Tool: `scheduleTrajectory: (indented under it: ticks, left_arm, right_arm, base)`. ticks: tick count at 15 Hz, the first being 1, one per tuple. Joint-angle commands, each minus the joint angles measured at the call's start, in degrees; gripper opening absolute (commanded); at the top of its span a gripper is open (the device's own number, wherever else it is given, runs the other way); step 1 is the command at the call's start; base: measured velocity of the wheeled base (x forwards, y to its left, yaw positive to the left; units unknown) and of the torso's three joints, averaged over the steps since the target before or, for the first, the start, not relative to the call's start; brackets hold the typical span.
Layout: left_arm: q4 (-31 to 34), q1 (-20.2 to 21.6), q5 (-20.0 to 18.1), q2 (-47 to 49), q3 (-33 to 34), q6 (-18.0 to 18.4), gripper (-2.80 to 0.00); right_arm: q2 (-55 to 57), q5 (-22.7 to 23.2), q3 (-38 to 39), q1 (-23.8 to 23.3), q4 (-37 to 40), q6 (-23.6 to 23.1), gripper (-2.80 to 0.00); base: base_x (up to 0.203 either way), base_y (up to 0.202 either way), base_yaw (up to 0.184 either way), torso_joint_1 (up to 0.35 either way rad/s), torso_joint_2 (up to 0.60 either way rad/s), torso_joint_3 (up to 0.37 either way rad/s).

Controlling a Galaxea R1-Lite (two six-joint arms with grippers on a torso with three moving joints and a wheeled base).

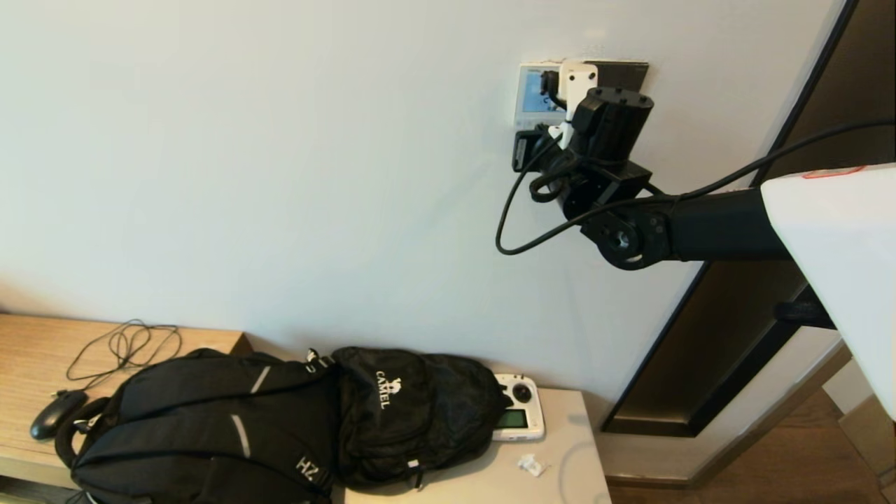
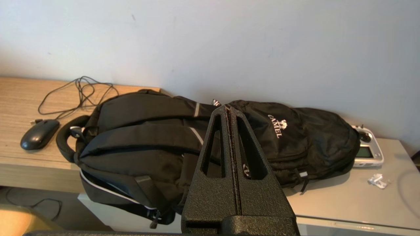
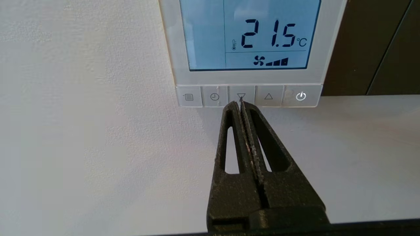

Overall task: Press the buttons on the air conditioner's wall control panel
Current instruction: Press the temperature decrease button

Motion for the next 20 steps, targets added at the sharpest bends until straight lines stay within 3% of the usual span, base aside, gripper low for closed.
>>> scheduleTrajectory:
  ticks: [1, 12, 20]
  left_arm:
    - [-0.02, -0.03, 0.03, -0.11, 0.0, -0.03, -2.8]
    - [-0.02, 0.04, -0.02, -0.11, 0.0, -0.03, -2.8]
    - [-0.02, 0.04, 0.04, -0.05, 0.0, -0.03, -2.8]
  right_arm:
    - [0.58, -0.13, -0.41, -0.13, -0.17, -0.15, -2.8]
    - [1.34, -0.04, -1.7, -0.55, 0.08, -0.24, -2.8]
    - [-3.27, -0.13, 2.4, 0.35, -2.27, -0.15, -2.8]
  base:
    - [0.0, 0.0, 0.0, 0.0, 0.0, 0.0]
    - [0.0, 0.0, 0.0, 0.0, 0.0, 0.0]
    - [0.0, 0.0, 0.0, 0.0, 0.0, 0.0]
